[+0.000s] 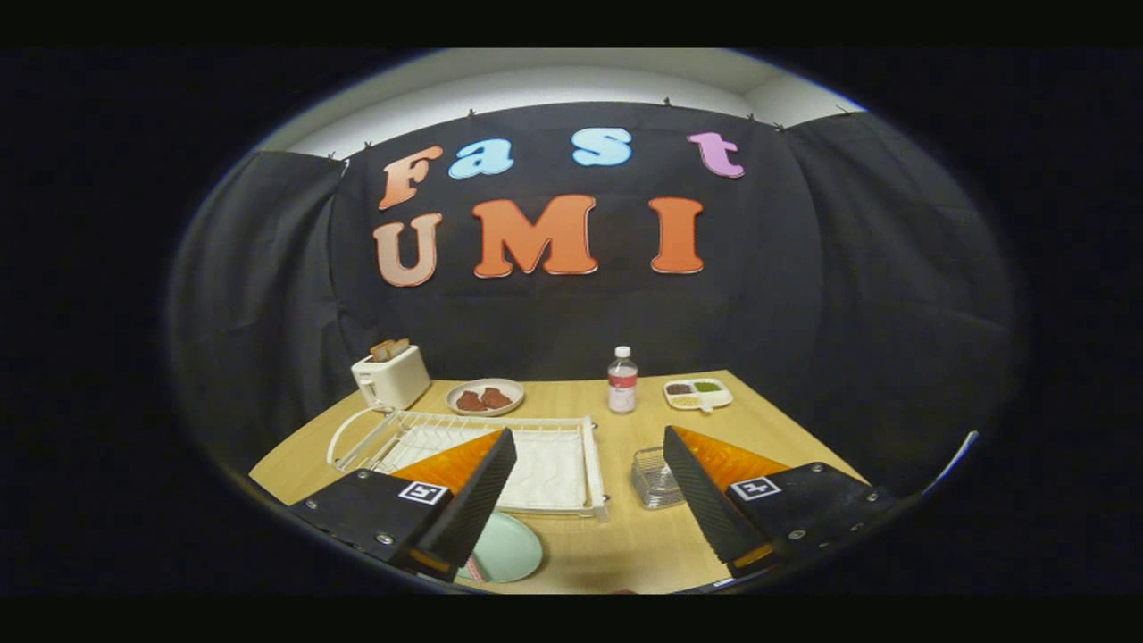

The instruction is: Take the plate from the dish rack, then take the spoon from the basket and place it into the plate.

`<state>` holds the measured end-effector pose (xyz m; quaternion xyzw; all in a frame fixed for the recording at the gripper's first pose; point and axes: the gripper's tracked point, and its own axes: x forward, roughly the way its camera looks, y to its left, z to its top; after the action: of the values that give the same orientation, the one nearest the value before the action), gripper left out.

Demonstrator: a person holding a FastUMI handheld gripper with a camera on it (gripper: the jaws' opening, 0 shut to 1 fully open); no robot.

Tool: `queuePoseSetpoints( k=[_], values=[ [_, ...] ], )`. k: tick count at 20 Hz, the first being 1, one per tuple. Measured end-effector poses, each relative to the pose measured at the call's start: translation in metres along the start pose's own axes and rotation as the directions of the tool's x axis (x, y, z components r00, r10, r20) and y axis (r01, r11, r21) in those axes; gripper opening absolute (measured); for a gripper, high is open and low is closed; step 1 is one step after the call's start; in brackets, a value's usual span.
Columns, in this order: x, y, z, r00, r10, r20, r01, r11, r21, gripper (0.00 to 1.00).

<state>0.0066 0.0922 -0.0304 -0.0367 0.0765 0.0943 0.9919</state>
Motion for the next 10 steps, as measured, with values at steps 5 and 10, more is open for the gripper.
queuePoseSetpoints(
  k=[5,10],
  values=[
    [-0.01,-0.033,0.029,0.996,-0.067,0.058,0.066,0.998,0.011,0.99],
    [-0.016,-0.045,0.036,0.991,-0.108,0.077,0.106,0.994,0.033,0.99]
  ],
)
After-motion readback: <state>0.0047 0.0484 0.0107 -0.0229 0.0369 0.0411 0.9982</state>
